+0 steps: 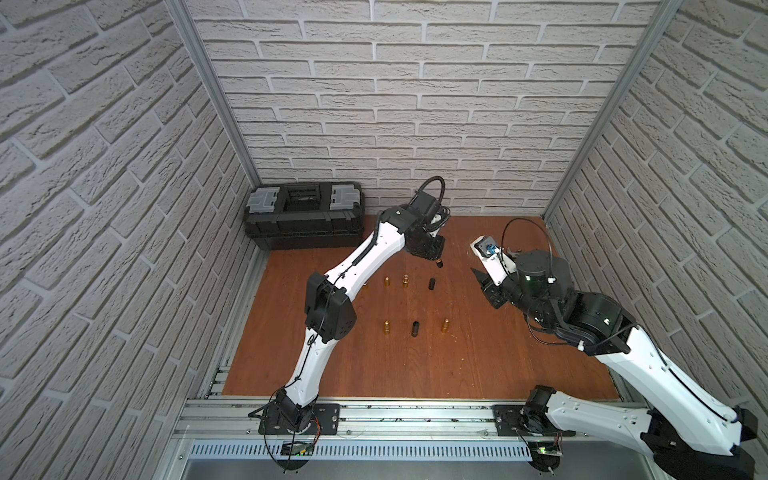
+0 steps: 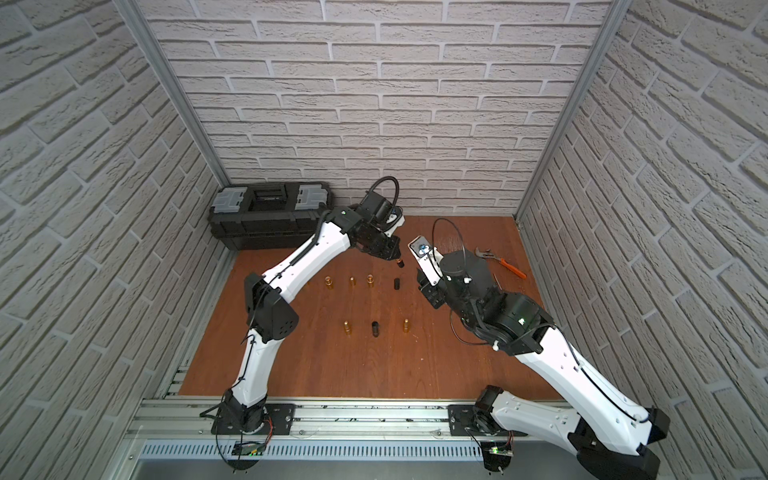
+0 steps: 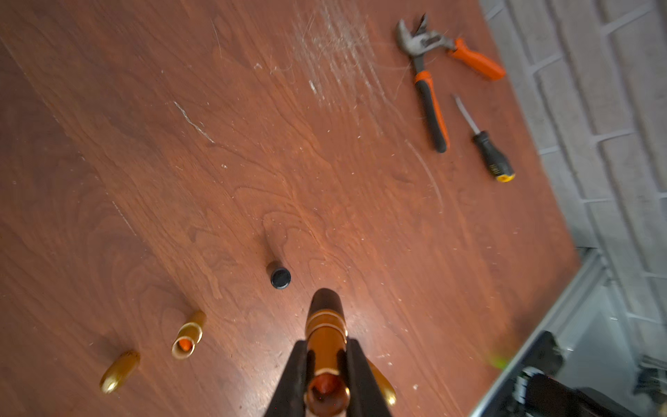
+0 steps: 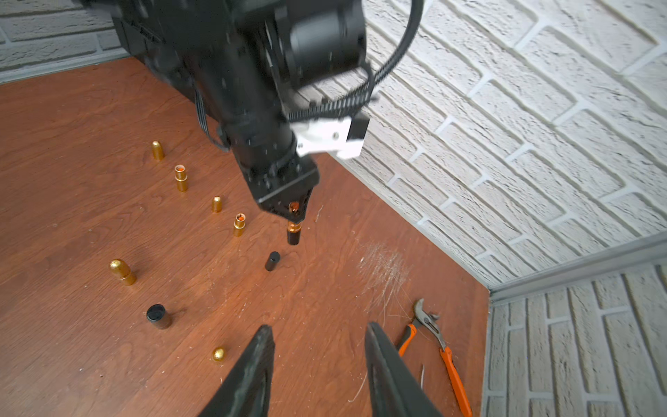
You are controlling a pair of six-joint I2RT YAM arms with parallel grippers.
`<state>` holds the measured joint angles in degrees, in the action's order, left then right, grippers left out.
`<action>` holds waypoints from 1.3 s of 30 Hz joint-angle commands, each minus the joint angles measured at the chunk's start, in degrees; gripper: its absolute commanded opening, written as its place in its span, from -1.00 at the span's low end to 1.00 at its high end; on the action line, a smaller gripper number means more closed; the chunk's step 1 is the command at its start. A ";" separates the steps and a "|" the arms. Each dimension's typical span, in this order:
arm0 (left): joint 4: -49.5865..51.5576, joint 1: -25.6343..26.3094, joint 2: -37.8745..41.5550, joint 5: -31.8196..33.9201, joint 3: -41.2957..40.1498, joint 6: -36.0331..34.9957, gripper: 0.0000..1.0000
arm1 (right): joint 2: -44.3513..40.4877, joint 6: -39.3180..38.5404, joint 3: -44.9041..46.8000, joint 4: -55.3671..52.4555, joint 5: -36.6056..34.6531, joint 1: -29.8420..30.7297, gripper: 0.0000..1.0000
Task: Open the lipstick cap
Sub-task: Place the lipstick at the center of the board.
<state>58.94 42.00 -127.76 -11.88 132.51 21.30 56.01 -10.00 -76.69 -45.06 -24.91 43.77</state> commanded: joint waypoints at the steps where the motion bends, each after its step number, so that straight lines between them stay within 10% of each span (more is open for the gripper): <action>1: -2.48 1.73 -2.51 6.25 1.67 -3.04 -0.68 | -2.44 0.03 1.55 -0.01 -3.11 0.21 -0.11; 39: -1.15 7.64 -19.45 12.51 10.38 -7.90 -0.57 | -1.79 1.35 4.17 -0.88 -2.01 0.23 -0.13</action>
<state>56.73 49.69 -146.02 0.80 141.38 14.52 54.22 -9.61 -72.99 -46.57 -27.07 43.77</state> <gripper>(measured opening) 0.208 0.434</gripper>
